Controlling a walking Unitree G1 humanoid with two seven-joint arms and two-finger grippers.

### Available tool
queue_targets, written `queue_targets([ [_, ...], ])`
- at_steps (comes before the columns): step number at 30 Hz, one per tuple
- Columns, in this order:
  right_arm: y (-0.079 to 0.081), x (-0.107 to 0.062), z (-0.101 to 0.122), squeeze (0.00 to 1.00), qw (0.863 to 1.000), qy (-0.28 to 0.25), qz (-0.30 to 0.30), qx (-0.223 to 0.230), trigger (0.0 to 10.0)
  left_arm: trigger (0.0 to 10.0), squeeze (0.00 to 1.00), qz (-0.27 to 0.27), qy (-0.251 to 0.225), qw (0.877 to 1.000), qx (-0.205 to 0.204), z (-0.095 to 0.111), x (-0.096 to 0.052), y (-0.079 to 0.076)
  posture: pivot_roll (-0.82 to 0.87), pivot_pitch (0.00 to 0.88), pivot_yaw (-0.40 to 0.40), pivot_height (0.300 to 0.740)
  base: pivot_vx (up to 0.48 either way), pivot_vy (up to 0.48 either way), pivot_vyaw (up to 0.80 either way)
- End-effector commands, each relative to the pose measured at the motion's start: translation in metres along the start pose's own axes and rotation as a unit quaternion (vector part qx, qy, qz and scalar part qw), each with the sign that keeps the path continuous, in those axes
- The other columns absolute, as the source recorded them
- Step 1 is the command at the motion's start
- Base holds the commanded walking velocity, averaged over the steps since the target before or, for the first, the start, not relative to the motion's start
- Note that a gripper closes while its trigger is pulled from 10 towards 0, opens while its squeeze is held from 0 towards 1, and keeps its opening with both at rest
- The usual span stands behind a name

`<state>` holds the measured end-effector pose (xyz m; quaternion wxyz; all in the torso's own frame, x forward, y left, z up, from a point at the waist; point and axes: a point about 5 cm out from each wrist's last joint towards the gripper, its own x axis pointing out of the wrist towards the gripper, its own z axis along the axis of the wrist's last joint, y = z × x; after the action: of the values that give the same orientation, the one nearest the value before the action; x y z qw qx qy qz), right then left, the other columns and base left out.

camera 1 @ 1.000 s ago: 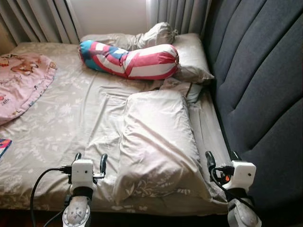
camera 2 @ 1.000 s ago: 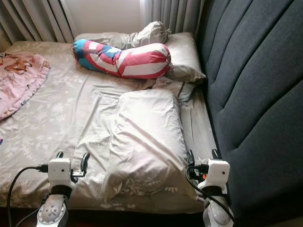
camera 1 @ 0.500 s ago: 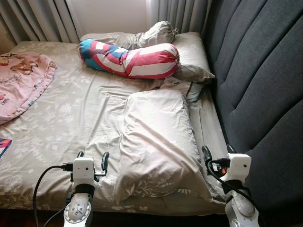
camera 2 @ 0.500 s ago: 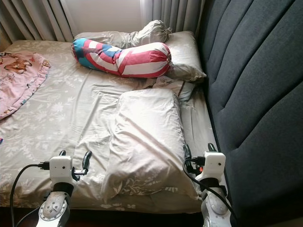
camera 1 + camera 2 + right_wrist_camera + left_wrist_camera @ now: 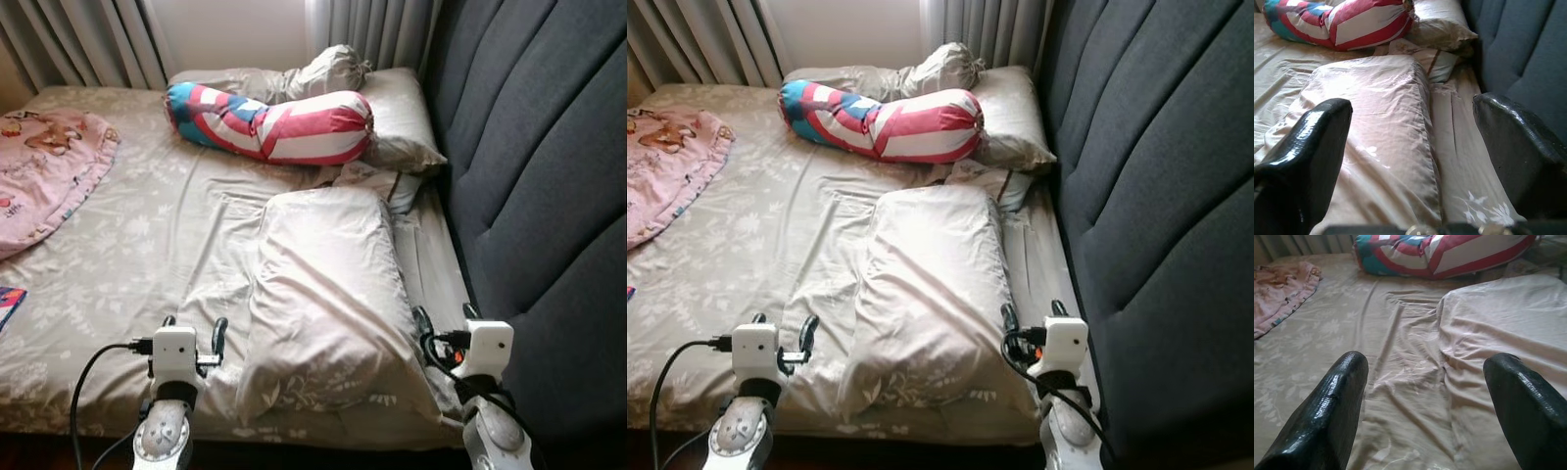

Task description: Clean up the room

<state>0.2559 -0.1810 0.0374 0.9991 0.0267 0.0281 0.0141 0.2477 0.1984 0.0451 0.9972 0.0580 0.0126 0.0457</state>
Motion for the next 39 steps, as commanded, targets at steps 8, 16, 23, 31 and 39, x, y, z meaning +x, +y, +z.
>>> queue_targets([
  [8,-0.004,0.001,0.001,0.0,1.0,0.004,-0.005,-0.004,10.0,10.0,0.0,-0.005,0.011,1.0,-0.004,-0.003,0.001,-0.002,-0.14,0.078,-0.054,0.74,0.304,0.0,0.0],
  [16,-0.004,0.002,0.0,0.0,1.0,0.008,-0.006,-0.004,10.0,10.0,0.0,-0.011,0.01,1.0,-0.007,-0.002,0.002,-0.004,-0.14,0.074,-0.056,0.74,0.308,0.0,0.0],
  [23,-0.004,0.003,-0.001,0.0,1.0,0.012,-0.008,-0.004,10.0,10.0,0.0,-0.028,0.009,0.999,-0.013,0.0,0.006,-0.009,-0.14,0.069,-0.056,0.74,0.0,0.0,0.0],
  [31,-0.002,0.006,0.001,0.0,1.0,0.007,-0.002,-0.001,10.0,10.0,0.0,-0.032,0.004,0.999,-0.018,0.004,0.009,-0.011,-0.14,0.068,-0.055,0.74,0.0,0.0,0.0],
  [39,0.0,0.005,0.001,0.0,1.0,0.008,0.002,-0.001,10.0,10.0,0.0,-0.026,0.003,0.999,-0.021,0.005,0.009,-0.009,-0.14,0.073,-0.053,0.74,0.0,0.0,0.0],
])
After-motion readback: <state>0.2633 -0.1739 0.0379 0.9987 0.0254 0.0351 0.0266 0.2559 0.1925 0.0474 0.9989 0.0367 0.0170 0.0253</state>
